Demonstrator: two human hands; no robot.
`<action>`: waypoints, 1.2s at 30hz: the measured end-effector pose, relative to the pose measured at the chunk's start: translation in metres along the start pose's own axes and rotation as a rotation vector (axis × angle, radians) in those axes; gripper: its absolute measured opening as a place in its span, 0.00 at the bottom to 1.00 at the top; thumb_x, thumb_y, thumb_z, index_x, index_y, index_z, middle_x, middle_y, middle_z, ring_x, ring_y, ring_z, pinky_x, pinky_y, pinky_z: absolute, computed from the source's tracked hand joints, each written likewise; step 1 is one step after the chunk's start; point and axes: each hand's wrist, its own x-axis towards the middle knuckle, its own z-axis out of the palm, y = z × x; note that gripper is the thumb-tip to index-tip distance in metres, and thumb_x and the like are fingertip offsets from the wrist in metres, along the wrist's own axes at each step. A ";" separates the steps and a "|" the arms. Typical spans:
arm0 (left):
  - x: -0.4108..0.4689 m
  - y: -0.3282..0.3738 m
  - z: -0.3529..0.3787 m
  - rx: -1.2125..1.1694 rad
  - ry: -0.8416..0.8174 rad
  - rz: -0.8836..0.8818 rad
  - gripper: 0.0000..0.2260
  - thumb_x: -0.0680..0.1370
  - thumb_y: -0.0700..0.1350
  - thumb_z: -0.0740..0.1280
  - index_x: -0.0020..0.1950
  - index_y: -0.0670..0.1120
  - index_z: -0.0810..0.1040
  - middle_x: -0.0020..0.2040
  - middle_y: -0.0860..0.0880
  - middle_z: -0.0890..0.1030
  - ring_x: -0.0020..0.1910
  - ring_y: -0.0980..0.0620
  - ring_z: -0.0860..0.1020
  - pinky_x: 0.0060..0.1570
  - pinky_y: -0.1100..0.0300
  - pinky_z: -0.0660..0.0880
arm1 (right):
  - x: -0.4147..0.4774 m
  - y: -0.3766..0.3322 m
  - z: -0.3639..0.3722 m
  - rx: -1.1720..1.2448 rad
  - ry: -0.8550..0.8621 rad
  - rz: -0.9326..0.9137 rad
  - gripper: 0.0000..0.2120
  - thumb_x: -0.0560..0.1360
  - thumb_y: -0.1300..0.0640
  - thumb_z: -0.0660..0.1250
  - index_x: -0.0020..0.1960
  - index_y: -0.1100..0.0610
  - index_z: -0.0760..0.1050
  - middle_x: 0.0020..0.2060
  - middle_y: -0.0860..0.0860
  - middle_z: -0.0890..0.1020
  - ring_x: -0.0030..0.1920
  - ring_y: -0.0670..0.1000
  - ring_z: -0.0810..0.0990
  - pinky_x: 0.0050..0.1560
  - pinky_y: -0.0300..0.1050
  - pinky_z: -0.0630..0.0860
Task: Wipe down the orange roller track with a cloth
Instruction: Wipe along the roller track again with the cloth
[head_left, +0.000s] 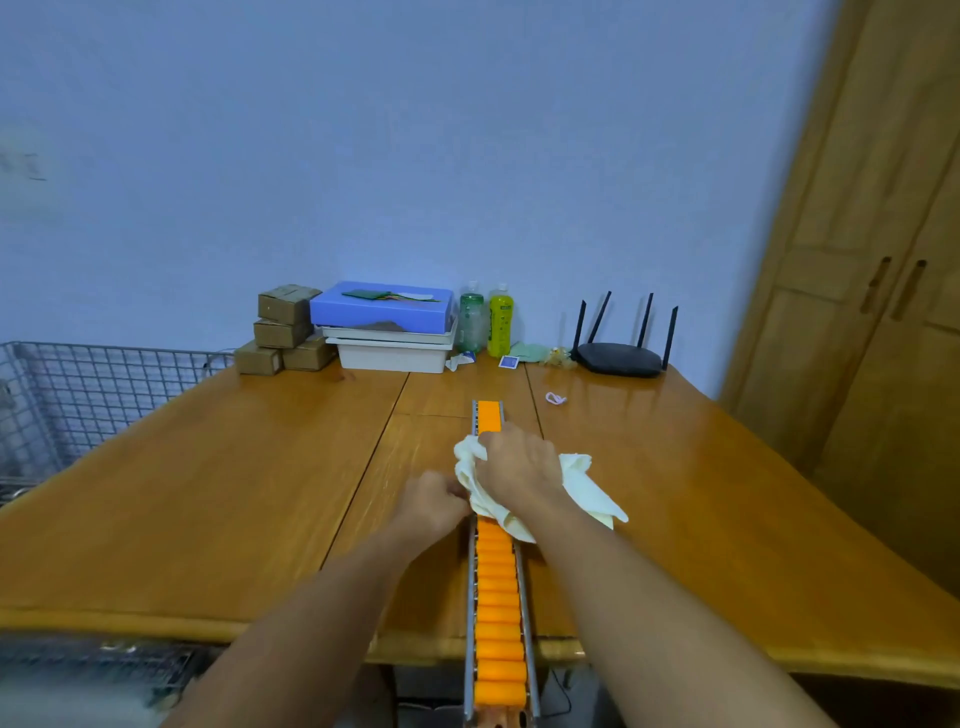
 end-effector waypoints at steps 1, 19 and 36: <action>-0.001 -0.001 0.000 -0.017 0.000 -0.003 0.06 0.77 0.39 0.68 0.45 0.37 0.83 0.35 0.48 0.78 0.34 0.52 0.73 0.35 0.58 0.69 | -0.002 -0.002 0.008 -0.010 -0.018 -0.006 0.15 0.81 0.51 0.60 0.66 0.49 0.76 0.58 0.53 0.77 0.55 0.58 0.80 0.45 0.48 0.70; -0.010 -0.003 0.004 -0.059 0.049 -0.057 0.12 0.80 0.48 0.71 0.41 0.42 0.85 0.31 0.50 0.78 0.29 0.55 0.72 0.32 0.60 0.71 | -0.026 0.016 0.015 -0.068 -0.039 0.039 0.13 0.81 0.52 0.62 0.62 0.54 0.77 0.54 0.53 0.79 0.52 0.56 0.81 0.44 0.46 0.72; -0.073 -0.010 -0.009 -0.098 -0.040 0.032 0.13 0.79 0.51 0.72 0.41 0.43 0.84 0.44 0.40 0.85 0.45 0.44 0.83 0.47 0.51 0.78 | -0.081 0.035 -0.045 0.167 0.031 0.242 0.06 0.77 0.54 0.62 0.46 0.51 0.78 0.46 0.52 0.81 0.47 0.57 0.81 0.41 0.46 0.69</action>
